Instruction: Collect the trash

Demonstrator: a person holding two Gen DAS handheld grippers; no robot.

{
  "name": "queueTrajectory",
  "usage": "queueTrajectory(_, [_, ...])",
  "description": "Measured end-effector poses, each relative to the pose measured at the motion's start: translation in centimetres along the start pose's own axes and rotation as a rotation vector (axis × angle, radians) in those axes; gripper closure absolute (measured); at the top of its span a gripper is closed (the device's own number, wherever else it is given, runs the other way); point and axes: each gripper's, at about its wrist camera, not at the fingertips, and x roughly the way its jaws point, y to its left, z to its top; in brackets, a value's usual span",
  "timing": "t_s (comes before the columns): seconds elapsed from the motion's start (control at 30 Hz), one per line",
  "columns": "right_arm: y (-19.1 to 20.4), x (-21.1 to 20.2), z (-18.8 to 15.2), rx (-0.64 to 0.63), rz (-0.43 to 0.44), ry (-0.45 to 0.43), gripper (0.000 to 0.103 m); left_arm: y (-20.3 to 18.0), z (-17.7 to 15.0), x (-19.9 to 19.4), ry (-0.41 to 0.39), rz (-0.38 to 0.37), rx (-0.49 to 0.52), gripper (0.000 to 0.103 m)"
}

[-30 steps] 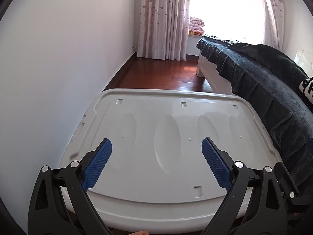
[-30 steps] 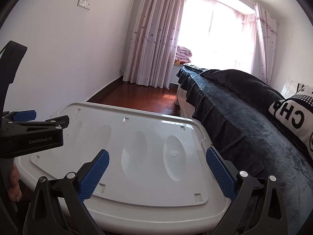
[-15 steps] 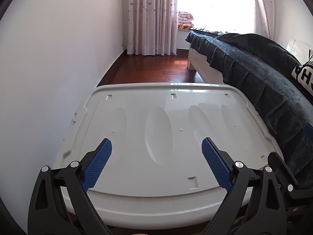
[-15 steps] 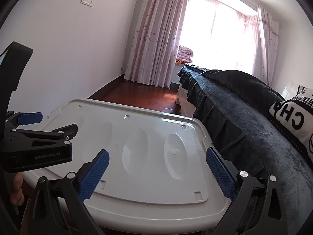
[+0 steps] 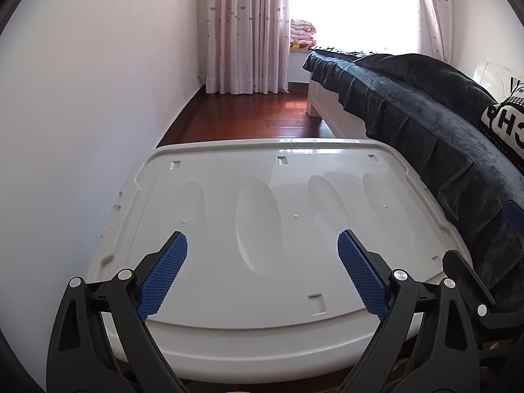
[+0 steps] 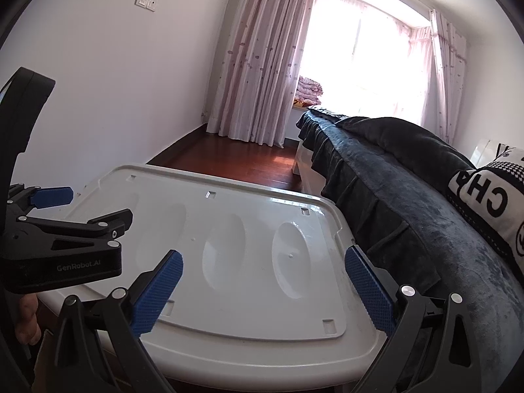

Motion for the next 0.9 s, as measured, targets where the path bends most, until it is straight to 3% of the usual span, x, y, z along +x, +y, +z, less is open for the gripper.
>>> queueTrajectory(0.9, [-0.09,-0.31,-0.18,-0.001,-0.002,-0.003,0.005,0.08,-0.2,-0.18,-0.008,-0.03,-0.014,0.012])
